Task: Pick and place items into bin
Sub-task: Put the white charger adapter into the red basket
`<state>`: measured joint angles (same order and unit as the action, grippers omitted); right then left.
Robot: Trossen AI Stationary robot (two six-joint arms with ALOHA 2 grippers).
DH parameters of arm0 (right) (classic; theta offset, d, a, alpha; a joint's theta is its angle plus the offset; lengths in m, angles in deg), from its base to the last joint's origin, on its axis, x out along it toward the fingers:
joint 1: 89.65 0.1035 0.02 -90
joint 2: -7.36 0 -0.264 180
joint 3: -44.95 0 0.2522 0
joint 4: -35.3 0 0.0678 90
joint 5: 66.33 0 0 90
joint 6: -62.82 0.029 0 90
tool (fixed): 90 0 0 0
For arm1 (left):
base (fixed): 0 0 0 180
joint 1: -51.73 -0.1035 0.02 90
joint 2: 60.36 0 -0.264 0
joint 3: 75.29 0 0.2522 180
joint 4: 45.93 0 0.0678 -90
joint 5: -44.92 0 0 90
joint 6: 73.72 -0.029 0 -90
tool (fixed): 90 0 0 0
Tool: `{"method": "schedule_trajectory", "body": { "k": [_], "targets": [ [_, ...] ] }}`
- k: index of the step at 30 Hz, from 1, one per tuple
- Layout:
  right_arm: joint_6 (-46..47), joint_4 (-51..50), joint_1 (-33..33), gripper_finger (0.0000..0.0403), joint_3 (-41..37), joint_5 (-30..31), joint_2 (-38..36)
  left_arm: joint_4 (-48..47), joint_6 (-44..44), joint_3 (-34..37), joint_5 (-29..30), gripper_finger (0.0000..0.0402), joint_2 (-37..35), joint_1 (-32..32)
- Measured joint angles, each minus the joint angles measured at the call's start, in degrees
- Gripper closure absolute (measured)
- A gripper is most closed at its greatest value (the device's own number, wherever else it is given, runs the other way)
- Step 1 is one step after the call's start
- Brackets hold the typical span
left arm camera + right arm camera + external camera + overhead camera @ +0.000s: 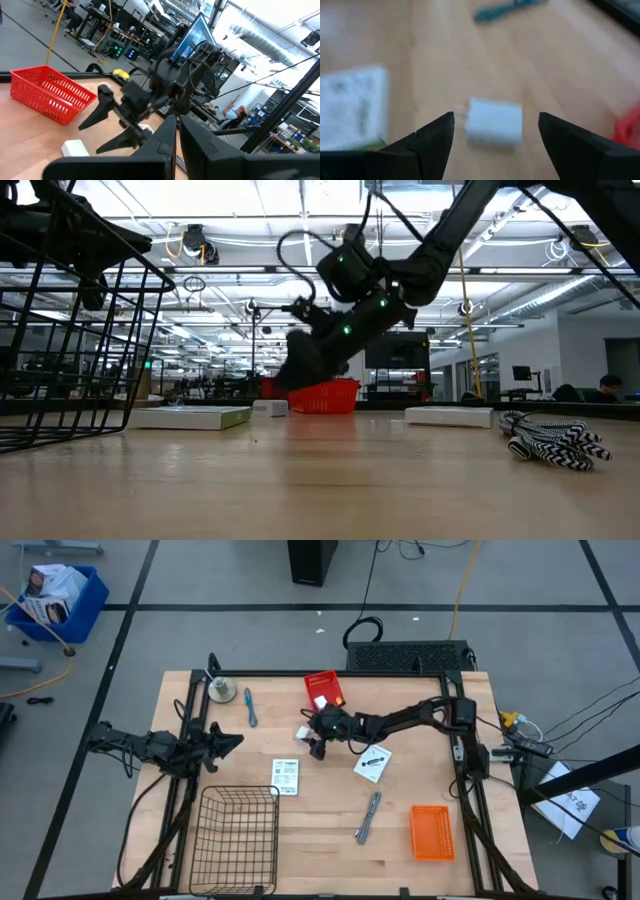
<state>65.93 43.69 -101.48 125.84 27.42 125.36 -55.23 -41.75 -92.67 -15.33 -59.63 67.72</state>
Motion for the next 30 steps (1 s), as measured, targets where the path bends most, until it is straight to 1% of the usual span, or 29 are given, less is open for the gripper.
{"method": "schedule_trajectory", "body": {
  "k": [5, 13, 24, 30],
  "targets": [
    [-0.17, 2.27, 0.35, 0.0119, 0.53, 2.32, 3.69, 0.00, -0.15, 0.00, 0.03, 0.0376, 0.02, 0.00],
    [-0.64, 4.82, 0.33, 0.0127, 3.44, 2.22, 8.37, -0.55, -0.13, 0.00, 0.03, 0.0376, 0.00, 0.00],
    [1.35, 7.20, 0.28, 0.0165, 3.41, 4.07, 8.47, -1.51, 0.09, 0.00, 0.11, 0.0376, 0.01, 0.00],
    [2.22, 7.17, 0.34, 0.0202, 3.41, 3.92, 8.46, -1.49, 0.15, 0.00, 0.18, 0.0376, 0.00, 0.00]
  ]
}}
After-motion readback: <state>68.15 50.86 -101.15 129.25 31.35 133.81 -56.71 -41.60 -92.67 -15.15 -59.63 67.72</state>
